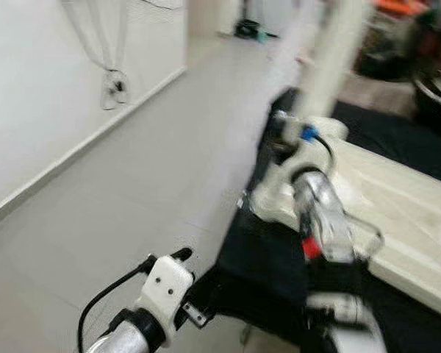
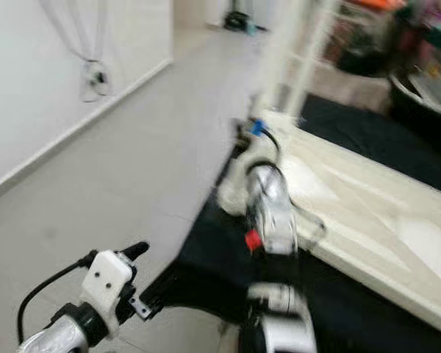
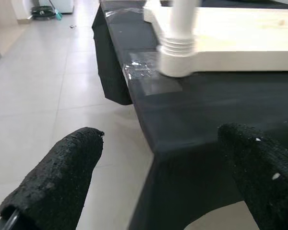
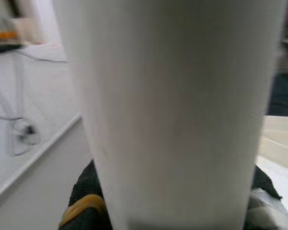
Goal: Building children table
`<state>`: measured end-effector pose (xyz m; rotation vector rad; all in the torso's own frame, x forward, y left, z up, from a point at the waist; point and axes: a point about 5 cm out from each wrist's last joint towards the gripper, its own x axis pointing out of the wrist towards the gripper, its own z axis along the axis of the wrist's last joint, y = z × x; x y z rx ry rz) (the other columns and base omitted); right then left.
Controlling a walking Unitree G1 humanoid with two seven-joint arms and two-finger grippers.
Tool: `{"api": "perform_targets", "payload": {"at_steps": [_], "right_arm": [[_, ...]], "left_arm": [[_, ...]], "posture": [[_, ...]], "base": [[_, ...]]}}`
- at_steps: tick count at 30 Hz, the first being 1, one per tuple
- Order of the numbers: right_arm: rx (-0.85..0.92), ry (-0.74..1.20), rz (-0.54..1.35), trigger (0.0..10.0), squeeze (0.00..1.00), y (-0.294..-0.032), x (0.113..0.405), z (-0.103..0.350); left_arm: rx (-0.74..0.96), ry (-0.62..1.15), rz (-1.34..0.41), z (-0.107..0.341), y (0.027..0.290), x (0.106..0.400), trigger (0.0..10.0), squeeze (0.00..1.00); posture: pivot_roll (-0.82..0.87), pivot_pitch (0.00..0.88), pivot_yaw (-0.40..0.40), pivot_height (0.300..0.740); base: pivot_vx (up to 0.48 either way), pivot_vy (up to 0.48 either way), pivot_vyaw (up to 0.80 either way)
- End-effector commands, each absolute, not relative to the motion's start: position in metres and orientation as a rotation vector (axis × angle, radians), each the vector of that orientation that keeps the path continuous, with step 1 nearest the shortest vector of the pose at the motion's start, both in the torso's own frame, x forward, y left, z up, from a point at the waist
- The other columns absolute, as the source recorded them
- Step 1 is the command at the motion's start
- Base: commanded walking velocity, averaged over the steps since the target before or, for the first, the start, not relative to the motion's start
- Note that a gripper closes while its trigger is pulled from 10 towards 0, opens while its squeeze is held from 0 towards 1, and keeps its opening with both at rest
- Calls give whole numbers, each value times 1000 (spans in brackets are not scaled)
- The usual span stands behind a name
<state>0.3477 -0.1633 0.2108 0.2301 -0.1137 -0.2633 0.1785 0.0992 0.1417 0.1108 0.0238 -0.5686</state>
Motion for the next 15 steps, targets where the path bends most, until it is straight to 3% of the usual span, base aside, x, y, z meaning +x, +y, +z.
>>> {"api": "perform_targets", "payload": {"at_steps": [1,5,6,7,8,9,12,13,15], "right_arm": [[266,32,-481,0,0,-176,328,182],[289,41,-403,0,0,-148,326,181],[312,32,-374,4549,0,-142,328,182],[331,8,-308,10000,0,-135,330,186],[342,-7,-274,10000,0,-129,331,190],[345,-73,-214,10000,1000,-131,337,199],[343,-93,-207,10000,1000,-133,339,203],[332,-122,-198,10000,0,-140,343,209],[357,-190,-90,10000,0,-149,352,222]], "left_arm": [[102,31,-580,140,96,178,10000,0],[97,30,-583,140,95,179,10000,0],[97,30,-583,140,95,179,10000,0],[102,29,-585,140,95,179,10000,0],[106,28,-586,140,95,179,10000,0],[104,29,-589,139,95,179,10000,0],[101,31,-590,139,95,179,10000,0],[101,31,-590,139,95,180,10000,0],[99,30,-590,139,95,180,10000,0]], "posture": [[134,96,-119,740],[135,97,-119,740],[135,94,-119,740],[136,96,-119,740],[136,96,-119,740],[130,95,-116,740],[130,95,-116,740],[131,96,-119,740],[131,96,-119,740]], "base": [[0,0,0],[0,0,0],[0,0,0],[0,0,0],[0,0,0],[0,0,0],[0,0,0],[0,0,0],[0,0,0]]}}
